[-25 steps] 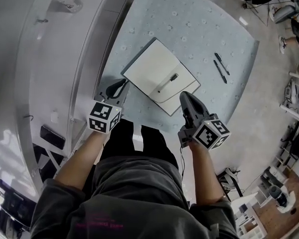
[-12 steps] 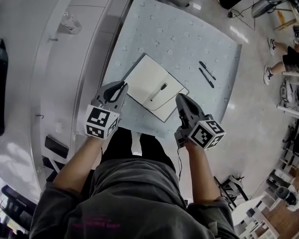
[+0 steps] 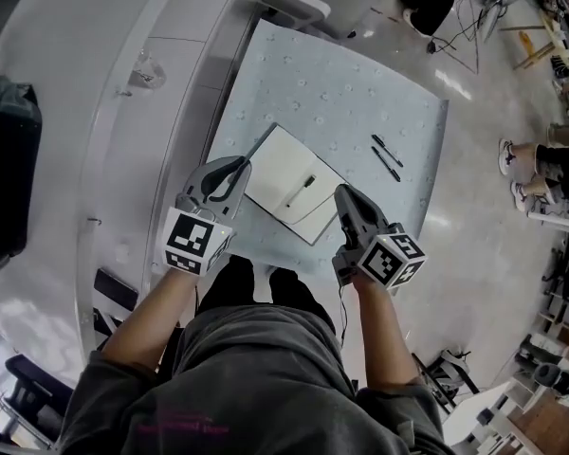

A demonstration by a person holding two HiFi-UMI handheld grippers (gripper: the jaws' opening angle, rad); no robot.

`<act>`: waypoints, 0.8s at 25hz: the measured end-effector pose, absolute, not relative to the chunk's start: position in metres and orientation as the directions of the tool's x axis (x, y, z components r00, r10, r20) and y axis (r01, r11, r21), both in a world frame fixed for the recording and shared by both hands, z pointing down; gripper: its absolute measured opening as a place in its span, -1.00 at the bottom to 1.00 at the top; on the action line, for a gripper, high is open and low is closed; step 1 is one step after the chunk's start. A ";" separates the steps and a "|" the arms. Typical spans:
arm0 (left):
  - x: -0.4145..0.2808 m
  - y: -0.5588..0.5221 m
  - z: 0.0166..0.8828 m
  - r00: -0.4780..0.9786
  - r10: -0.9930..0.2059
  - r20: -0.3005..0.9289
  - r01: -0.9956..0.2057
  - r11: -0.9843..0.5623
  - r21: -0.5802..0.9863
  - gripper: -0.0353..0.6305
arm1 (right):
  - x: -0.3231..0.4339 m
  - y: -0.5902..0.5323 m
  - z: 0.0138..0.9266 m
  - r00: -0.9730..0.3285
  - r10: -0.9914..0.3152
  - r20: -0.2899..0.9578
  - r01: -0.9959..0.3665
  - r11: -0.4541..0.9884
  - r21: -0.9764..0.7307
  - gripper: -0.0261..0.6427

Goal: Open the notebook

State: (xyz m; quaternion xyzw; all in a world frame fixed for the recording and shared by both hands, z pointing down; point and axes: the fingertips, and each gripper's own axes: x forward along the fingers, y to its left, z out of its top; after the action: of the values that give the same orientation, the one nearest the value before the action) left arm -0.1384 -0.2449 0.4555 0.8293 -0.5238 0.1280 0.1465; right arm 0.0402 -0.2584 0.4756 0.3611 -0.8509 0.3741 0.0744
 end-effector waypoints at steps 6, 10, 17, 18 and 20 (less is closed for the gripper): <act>-0.133 -0.250 0.405 0.430 -0.856 0.288 -0.898 -0.438 0.037 -0.82 | 0.044 -0.260 0.447 -0.727 -0.587 0.356 -0.669 0.490 -0.558 -0.92; -0.128 -0.251 0.380 0.441 -0.861 0.252 -0.891 -0.453 0.013 -0.83 | 0.050 -0.260 0.426 -0.724 -0.608 0.328 -0.672 0.512 -0.535 -0.92; -0.120 -0.250 0.344 0.460 -0.867 0.192 -0.881 -0.472 -0.021 -0.84 | 0.060 -0.256 0.398 -0.714 -0.639 0.287 -0.678 0.527 -0.513 -0.92; -0.119 -0.249 0.342 0.460 -0.867 0.189 -0.881 -0.473 -0.025 -0.84 | 0.062 -0.255 0.396 -0.713 -0.642 0.283 -0.678 0.527 -0.512 -0.92; -0.118 -0.247 0.337 0.463 -0.867 0.184 -0.879 -0.476 -0.030 -0.85 | 0.064 -0.252 0.391 -0.711 -0.647 0.276 -0.679 0.529 -0.509 -0.92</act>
State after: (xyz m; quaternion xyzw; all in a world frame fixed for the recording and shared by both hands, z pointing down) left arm -0.1175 -0.2468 0.3370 0.8546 -0.5108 0.0872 0.0344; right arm 0.0639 -0.2524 0.3908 0.3792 -0.8740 0.3028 0.0262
